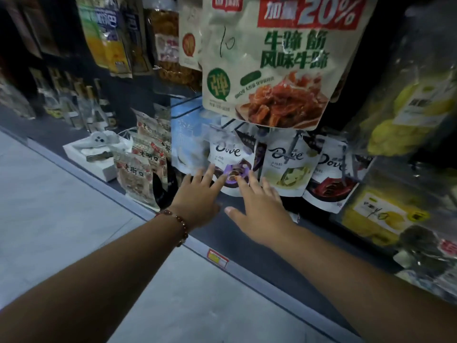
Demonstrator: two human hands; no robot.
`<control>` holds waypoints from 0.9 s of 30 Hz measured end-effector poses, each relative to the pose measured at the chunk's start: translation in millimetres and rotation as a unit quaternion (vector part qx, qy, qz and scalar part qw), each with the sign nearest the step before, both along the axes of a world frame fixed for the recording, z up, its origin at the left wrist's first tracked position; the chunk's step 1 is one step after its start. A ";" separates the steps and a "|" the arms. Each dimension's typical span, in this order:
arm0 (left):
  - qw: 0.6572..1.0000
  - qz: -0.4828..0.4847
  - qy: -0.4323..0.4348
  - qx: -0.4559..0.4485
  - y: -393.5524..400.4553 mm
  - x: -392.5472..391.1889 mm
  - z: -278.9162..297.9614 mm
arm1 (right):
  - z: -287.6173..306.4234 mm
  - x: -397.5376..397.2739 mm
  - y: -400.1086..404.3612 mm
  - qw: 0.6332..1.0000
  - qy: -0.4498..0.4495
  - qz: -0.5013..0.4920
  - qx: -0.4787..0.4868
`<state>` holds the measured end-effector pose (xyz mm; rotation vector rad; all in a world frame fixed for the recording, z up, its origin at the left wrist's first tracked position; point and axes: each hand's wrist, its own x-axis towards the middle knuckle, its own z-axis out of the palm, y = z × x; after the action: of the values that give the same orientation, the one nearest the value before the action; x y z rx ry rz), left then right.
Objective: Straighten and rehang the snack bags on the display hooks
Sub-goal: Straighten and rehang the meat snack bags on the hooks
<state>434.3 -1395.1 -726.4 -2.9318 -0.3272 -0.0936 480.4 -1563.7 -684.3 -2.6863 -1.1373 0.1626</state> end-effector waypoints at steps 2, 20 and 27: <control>1.000 -0.017 -0.010 0.003 11.8 17.0 -16.8 | -10.7 7.3 13.7 0.999 0.030 -0.015 0.005; 0.980 -0.127 -0.153 0.008 94.1 134.8 -56.1 | -87.4 114.0 79.8 0.980 -0.082 -0.085 0.159; 0.910 -0.120 -0.303 -0.257 67.2 148.0 -88.3 | -93.2 134.5 80.3 0.965 -0.066 -0.086 0.237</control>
<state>582.3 -1327.9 -814.7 -3.3699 -0.0681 -1.1299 615.0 -1483.4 -777.5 -2.3684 -0.8349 -0.2868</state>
